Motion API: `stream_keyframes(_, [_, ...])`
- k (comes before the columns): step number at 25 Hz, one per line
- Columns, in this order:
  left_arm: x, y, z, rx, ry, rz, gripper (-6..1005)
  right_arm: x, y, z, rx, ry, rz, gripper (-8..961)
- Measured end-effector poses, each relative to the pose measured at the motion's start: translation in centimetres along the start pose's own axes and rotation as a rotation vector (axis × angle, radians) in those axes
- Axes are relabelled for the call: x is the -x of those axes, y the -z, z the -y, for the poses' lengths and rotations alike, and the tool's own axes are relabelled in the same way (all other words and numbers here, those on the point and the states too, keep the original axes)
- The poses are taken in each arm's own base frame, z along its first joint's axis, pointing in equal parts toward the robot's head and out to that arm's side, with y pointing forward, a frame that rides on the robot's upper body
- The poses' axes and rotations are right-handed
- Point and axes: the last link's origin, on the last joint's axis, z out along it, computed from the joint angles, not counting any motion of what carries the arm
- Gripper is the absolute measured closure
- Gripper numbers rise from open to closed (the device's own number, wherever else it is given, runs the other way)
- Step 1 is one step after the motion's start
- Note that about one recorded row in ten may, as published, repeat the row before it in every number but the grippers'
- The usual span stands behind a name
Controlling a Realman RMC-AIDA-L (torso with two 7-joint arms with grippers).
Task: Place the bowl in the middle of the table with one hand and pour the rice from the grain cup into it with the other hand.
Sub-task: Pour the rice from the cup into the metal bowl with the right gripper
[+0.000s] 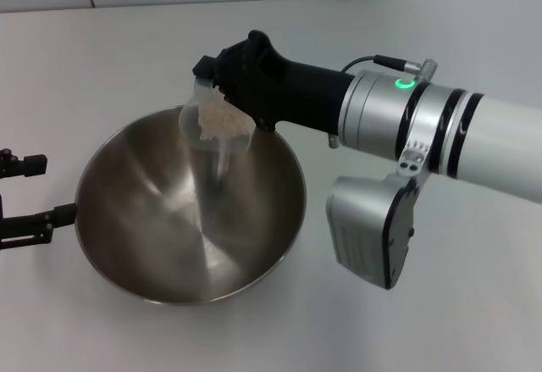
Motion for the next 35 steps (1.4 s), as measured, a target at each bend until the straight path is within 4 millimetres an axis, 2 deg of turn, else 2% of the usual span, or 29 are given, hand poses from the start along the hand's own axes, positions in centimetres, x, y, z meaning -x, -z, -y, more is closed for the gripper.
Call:
stream_keyframes(13, [-0.1, 0.0, 0.0, -0.001, -0.003, 0.000, 190, 1.8, -0.5, 0.9, -0.023, 0.287, 0.014, 938])
stream_keyframes(27, [-0.2, -0.1, -0.1, 0.002, -0.009, -0.005, 190, 4.4, 0.1, -0.1, 0.002, 0.430, 0.069, 938])
stream_keyframes(35, [0.0, -0.1, -0.2, 0.005, -0.011, -0.004, 189, 5.0, 0.4, -0.4, 0.006, 0.457, 0.075, 938])
